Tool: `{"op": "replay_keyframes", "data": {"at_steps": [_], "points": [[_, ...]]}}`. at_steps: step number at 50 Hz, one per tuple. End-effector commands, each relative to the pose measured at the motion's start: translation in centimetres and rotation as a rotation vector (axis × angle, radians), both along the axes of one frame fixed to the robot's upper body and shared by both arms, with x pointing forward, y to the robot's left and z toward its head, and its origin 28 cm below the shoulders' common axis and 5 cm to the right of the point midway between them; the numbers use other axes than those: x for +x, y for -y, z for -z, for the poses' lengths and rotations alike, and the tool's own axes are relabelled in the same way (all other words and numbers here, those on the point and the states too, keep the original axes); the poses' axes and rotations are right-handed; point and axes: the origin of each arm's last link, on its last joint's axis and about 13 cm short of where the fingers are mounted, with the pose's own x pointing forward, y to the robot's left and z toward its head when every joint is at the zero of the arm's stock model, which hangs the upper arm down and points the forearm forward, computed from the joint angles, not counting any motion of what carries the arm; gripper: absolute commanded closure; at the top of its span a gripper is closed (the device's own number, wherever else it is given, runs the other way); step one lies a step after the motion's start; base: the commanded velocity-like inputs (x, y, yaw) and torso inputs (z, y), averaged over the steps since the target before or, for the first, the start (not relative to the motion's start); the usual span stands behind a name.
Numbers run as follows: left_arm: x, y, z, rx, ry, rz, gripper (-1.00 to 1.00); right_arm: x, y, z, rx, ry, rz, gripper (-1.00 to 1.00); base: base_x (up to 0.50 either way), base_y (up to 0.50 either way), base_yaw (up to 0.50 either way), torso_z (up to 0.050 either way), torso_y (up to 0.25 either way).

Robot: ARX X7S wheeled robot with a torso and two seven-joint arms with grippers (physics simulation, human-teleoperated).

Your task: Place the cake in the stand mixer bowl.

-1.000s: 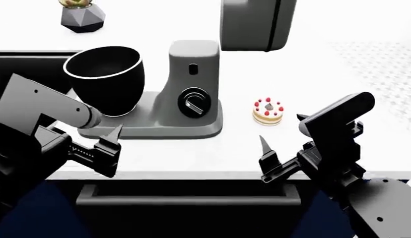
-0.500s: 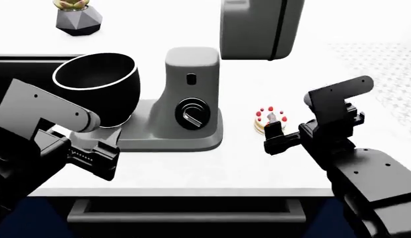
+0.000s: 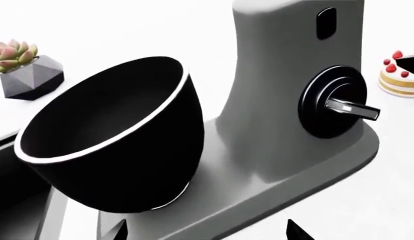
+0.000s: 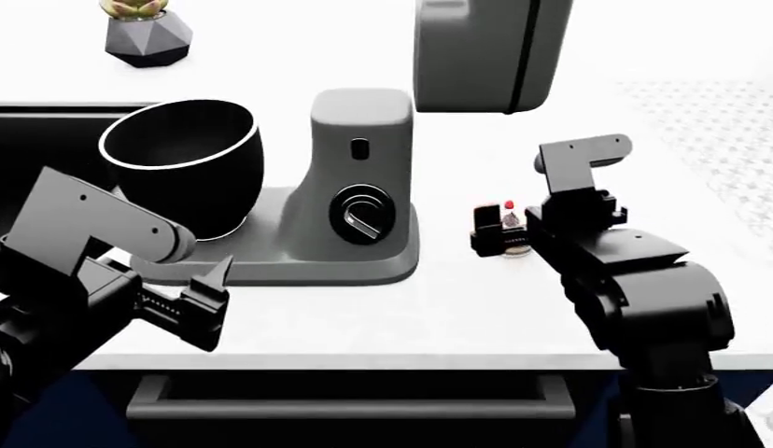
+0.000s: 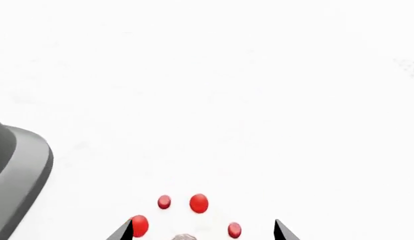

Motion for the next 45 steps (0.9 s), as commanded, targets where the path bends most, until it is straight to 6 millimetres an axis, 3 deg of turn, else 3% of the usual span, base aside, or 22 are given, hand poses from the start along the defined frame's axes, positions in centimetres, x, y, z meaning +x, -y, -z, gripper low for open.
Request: {"op": "replay_keyframes", "data": {"at_steps": [1, 13, 18, 26, 45], "points": [[0.0, -0.1, 0.2, 0.001, -0.008, 0.001, -1.0, -0.2, -0.3, -0.7, 0.008, 0.0, -0.012, -1.0, 0.0, 0.0, 0.0, 0.0, 0.0], [0.1, -0.2, 0.5, -0.003, -0.015, -0.003, -1.0, 0.0, -0.5, 0.0, -0.008, -0.022, -0.017, -1.0, 0.0, 0.0, 0.0, 0.0, 0.0], [0.1, -0.2, 0.6, -0.003, -0.019, -0.004, -1.0, -2.0, -0.4, -1.1, -0.017, -0.006, -0.017, -1.0, 0.0, 0.0, 0.0, 0.0, 0.0], [0.0, -0.3, 0.6, -0.004, -0.016, -0.006, -1.0, -3.2, -0.4, -0.2, -0.036, -0.035, -0.03, -1.0, 0.0, 0.0, 0.0, 0.0, 0.0], [0.1, -0.3, 0.7, -0.008, -0.02, -0.005, -1.0, -1.9, -0.1, 2.8, -0.034, -0.121, -0.012, -1.0, 0.0, 0.0, 0.0, 0.0, 0.0]]}}
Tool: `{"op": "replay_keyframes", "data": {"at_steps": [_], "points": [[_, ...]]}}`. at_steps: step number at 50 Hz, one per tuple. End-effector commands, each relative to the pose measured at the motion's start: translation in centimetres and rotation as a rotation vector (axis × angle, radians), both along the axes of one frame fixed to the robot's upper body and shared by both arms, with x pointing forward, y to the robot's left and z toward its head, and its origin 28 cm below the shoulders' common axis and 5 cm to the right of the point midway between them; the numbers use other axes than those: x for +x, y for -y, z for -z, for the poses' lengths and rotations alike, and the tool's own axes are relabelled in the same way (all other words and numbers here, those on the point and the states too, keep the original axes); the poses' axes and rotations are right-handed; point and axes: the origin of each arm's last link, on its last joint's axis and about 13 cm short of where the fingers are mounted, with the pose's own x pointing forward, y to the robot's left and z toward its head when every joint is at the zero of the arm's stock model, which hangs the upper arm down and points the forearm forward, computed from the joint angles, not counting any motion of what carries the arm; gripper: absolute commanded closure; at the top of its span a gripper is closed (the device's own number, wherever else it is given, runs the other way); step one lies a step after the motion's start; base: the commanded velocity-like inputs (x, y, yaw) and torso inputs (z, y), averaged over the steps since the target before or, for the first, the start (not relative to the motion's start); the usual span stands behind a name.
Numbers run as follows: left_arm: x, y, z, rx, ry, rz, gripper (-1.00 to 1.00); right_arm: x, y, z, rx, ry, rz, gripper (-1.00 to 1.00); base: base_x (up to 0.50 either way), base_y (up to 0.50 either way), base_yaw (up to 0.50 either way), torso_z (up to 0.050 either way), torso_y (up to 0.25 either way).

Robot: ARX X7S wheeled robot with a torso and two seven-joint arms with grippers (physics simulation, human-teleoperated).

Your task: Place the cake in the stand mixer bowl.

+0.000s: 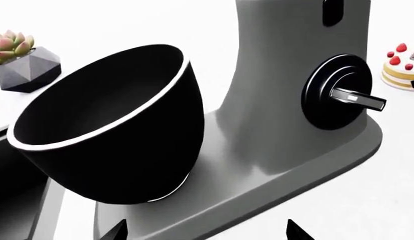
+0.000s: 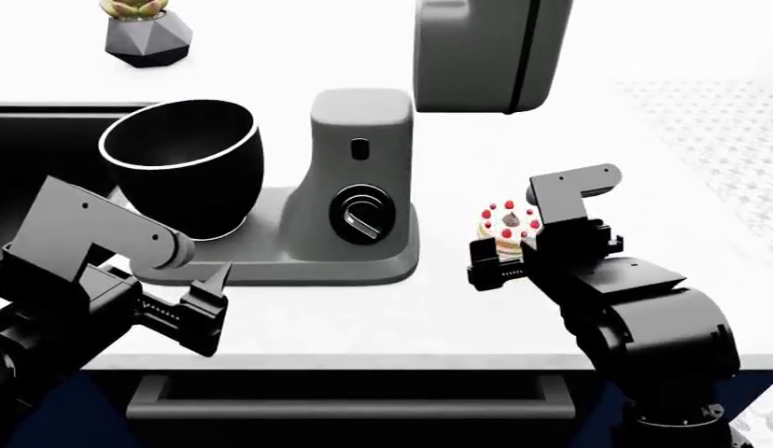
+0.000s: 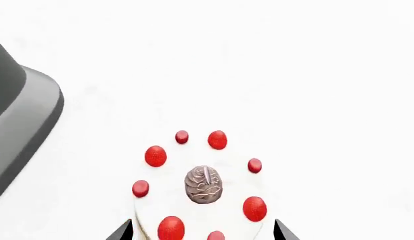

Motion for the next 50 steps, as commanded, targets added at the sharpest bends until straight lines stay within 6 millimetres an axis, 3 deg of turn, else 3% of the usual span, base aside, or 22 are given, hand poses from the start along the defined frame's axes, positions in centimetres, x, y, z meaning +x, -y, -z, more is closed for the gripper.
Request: {"op": "replay_keyframes", "data": {"at_steps": [1, 27, 28, 36, 43, 50], "points": [[0.0, 0.0, 0.1, -0.001, -0.003, 0.0, -1.0, 0.2, 0.2, 1.3, -0.003, -0.037, 0.01, -1.0, 0.0, 0.0, 0.0, 0.0, 0.0], [0.2, 0.0, 0.2, 0.002, -0.005, 0.004, -1.0, 1.2, 0.7, 3.5, 0.007, -0.091, 0.035, -1.0, 0.0, 0.0, 0.0, 0.0, -0.001], [0.2, 0.0, 0.3, 0.003, -0.006, 0.004, -1.0, 1.2, 0.7, 3.5, 0.008, -0.09, 0.043, 1.0, 0.01, 0.0, 0.0, 0.0, 0.0], [0.2, 0.0, 0.3, 0.003, -0.007, 0.005, -1.0, 0.1, 0.5, 1.9, -0.026, -0.003, 0.007, 1.0, 0.0, 0.0, 0.0, 0.0, -0.004], [-0.1, 0.0, 0.3, 0.002, -0.004, 0.008, -1.0, -3.8, 0.5, -1.2, -0.036, 0.117, -0.045, 1.0, 0.0, 0.0, 0.0, 0.0, 0.0], [-0.2, 0.0, 0.1, 0.002, 0.0, 0.009, -1.0, -7.4, 0.8, -2.5, -0.036, 0.181, -0.09, 1.0, 0.0, 0.0, 0.0, 0.0, 0.0]]}}
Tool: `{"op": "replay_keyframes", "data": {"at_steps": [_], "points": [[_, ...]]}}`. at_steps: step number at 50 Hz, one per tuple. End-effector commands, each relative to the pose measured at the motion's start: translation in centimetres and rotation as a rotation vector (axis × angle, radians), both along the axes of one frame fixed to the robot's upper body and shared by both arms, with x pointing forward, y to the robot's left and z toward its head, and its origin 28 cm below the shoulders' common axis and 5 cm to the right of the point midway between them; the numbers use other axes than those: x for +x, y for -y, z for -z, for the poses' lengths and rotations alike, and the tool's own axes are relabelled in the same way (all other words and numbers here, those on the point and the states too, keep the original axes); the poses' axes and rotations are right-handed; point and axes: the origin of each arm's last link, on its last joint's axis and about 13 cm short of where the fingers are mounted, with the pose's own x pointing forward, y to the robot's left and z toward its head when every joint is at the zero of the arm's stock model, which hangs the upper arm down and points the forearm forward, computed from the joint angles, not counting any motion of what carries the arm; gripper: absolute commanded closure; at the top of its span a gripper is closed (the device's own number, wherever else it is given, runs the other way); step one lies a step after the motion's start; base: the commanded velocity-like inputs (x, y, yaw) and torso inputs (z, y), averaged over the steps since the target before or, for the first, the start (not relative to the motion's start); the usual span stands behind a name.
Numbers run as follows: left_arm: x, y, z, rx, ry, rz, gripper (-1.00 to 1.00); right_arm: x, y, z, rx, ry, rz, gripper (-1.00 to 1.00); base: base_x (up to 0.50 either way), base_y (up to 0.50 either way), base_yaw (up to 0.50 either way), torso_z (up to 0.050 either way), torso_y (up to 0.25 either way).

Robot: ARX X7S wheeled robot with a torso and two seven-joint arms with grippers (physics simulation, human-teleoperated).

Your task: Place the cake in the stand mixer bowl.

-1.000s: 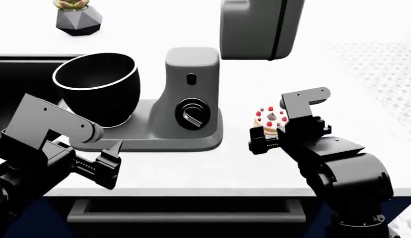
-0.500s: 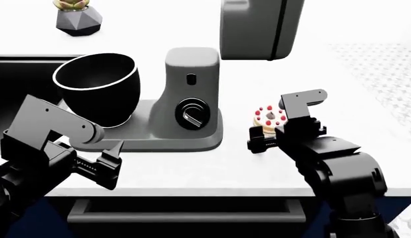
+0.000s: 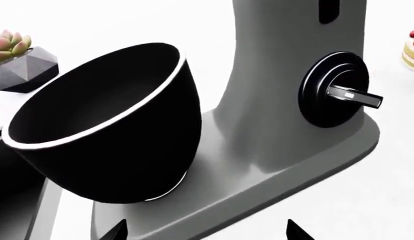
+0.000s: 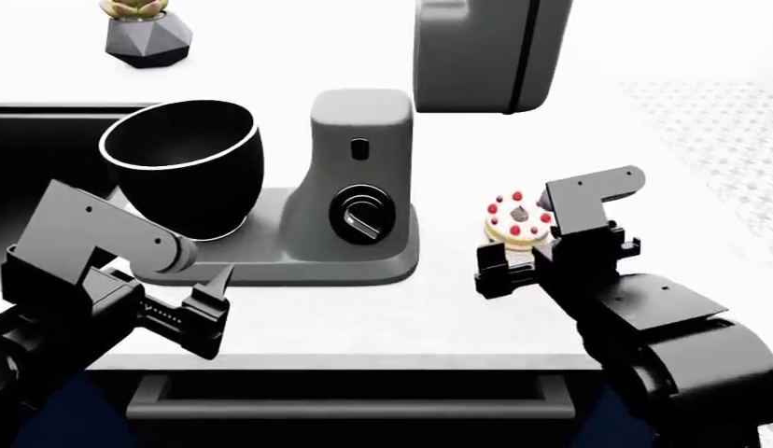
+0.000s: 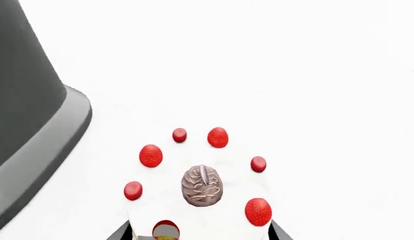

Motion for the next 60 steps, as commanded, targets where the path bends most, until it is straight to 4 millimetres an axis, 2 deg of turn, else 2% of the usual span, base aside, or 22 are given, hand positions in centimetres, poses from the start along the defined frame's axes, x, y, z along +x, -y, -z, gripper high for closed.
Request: {"op": "replay_keyframes", "data": {"at_steps": [1, 12, 19, 25, 28, 29, 30, 34, 36, 41, 45, 52, 60], "points": [[-0.2, 0.0, -0.1, 0.0, 0.004, 0.004, -1.0, -5.5, 0.2, -1.9, -0.035, 0.104, -0.08, 1.0, 0.0, 0.0, 0.0, 0.0, 0.0], [-0.6, 0.0, -0.5, -0.002, 0.017, 0.007, -1.0, -11.4, -0.1, -2.3, -0.063, 0.233, -0.276, 1.0, 0.0, 0.0, 0.0, 0.0, 0.0], [-0.6, 0.2, -0.6, -0.004, 0.016, 0.014, -1.0, -13.7, -0.4, -3.2, -0.058, 0.334, -0.393, 1.0, 0.0, 0.0, 0.0, 0.0, 0.0], [-0.9, 0.4, -1.1, -0.036, 0.029, 0.011, -1.0, -13.6, -1.1, -4.3, -0.027, 0.372, -0.42, 1.0, 0.0, 0.0, 0.0, 0.0, 0.0], [-1.0, 1.2, -1.9, -0.137, 0.018, 0.007, -1.0, -13.1, -1.6, -5.1, -0.015, 0.403, -0.439, 1.0, 0.0, 0.0, 0.0, 0.0, 0.0], [-1.1, 1.5, -2.6, -0.219, 0.008, 0.043, -1.0, -12.9, -1.9, -5.3, -0.015, 0.412, -0.451, 1.0, 0.0, 0.0, 0.0, 0.0, 0.0], [-1.2, 1.6, -2.8, -0.214, 0.02, 0.034, -1.0, -12.8, -2.0, -5.4, -0.014, 0.416, -0.456, 1.0, 0.0, 0.0, 0.0, 0.0, 0.0], [-2.5, 2.0, -5.6, -0.4, 0.069, 0.108, -1.0, -12.2, -2.5, -5.7, 0.0, 0.441, -0.486, 1.0, 0.0, 0.0, 0.0, 0.0, 0.0], [-2.6, 2.0, -6.0, -0.457, 0.053, 0.103, -1.0, -12.1, -2.5, -5.6, -0.001, 0.456, -0.49, 1.0, 0.0, 0.0, 0.0, 0.0, 0.0], [-2.2, 2.1, -5.9, -0.68, -0.115, 0.209, -1.0, -11.7, -2.2, -5.4, 0.012, 0.487, -0.485, 1.0, 0.0, 0.0, 0.0, 0.0, 0.0], [-1.5, 1.8, -6.2, -0.779, -0.153, 0.264, -1.0, -11.7, -1.8, -5.2, 0.052, 0.532, -0.501, 1.0, 0.0, 0.0, 0.0, 0.0, 0.0], [-0.5, 0.4, -6.8, -0.913, -0.176, 0.327, -1.0, -11.3, -0.5, -4.4, 0.137, 0.615, -0.502, 1.0, 0.0, 0.0, 0.0, 0.0, 0.0], [0.4, 0.2, -6.4, -0.961, -0.184, 0.344, -1.0, -11.8, -0.5, -4.1, 0.196, 0.653, -0.553, 1.0, 0.0, 0.0, 0.0, 0.0, 0.0]]}}
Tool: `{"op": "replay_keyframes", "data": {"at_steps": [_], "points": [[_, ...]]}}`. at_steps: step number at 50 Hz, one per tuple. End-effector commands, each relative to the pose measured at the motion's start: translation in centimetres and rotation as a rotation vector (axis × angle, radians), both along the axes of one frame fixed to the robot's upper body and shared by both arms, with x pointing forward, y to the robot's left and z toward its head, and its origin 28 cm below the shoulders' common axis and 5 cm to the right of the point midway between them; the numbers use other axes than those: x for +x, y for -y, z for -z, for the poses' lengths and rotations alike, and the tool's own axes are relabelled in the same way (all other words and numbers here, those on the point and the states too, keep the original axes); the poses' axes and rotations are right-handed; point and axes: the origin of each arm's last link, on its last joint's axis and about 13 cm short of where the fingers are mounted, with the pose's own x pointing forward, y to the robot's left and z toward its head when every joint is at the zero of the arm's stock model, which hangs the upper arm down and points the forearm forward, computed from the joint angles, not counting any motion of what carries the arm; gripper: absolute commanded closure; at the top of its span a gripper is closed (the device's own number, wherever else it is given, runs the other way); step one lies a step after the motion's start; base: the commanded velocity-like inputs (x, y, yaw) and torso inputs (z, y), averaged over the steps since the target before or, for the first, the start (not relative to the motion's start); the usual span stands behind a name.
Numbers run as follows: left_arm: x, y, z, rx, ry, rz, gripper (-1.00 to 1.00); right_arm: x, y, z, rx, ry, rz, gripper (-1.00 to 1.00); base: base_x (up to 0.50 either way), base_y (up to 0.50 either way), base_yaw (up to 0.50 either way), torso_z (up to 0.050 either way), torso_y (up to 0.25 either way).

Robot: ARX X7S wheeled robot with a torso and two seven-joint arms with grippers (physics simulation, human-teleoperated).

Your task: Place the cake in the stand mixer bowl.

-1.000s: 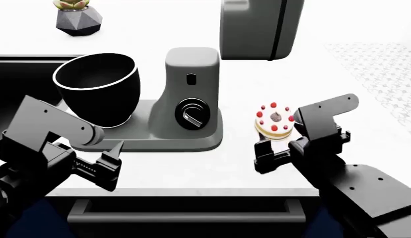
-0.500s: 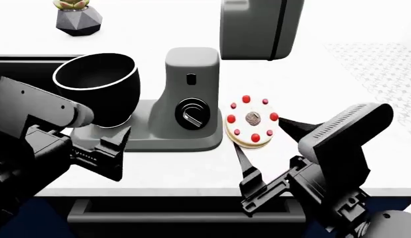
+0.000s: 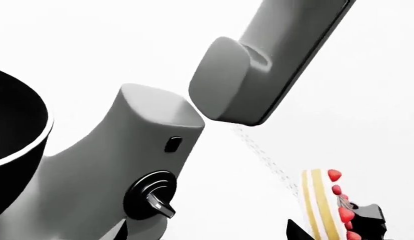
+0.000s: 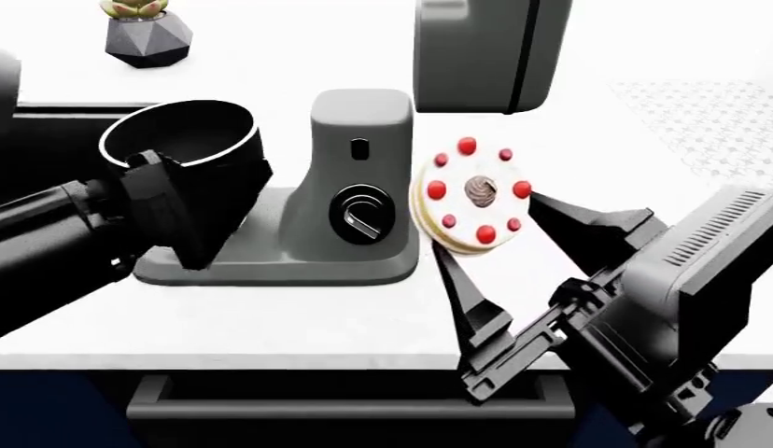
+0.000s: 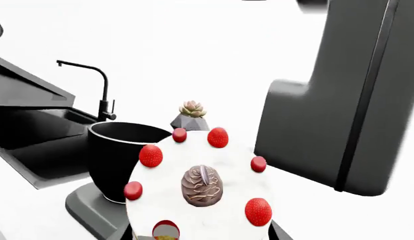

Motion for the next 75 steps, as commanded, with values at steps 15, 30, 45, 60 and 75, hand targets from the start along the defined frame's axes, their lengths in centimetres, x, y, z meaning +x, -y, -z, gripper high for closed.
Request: {"op": "replay_keyframes", "data": {"at_steps": [15, 30, 45, 60, 75], "points": [[1.6, 0.3, -0.1, -0.165, -0.069, 0.102, -1.0, -0.2, 0.2, 0.7, 0.05, 0.091, -0.083, 1.0, 0.0, 0.0, 0.0, 0.0, 0.0], [1.7, 2.7, 0.0, -0.136, -0.071, 0.228, -1.0, 0.4, -0.1, 0.9, 0.041, 0.079, -0.091, 1.0, 0.0, 0.0, 0.0, 0.0, 0.0], [1.7, 4.5, -0.1, -0.105, -0.058, 0.297, -1.0, 1.1, -0.4, 1.4, 0.03, 0.057, -0.091, 1.0, 0.0, 0.0, 0.0, 0.0, 0.0], [1.8, 5.6, -0.1, -0.093, -0.051, 0.346, -1.0, 1.6, -0.4, 1.9, 0.027, 0.041, -0.09, 1.0, 0.0, 0.0, 0.0, 0.0, 0.0], [2.7, 5.9, 0.5, -0.11, -0.063, 0.356, -1.0, 1.0, -0.3, 1.5, 0.036, 0.062, -0.096, 1.0, 0.0, 0.0, 0.0, 0.0, 0.0]]}}
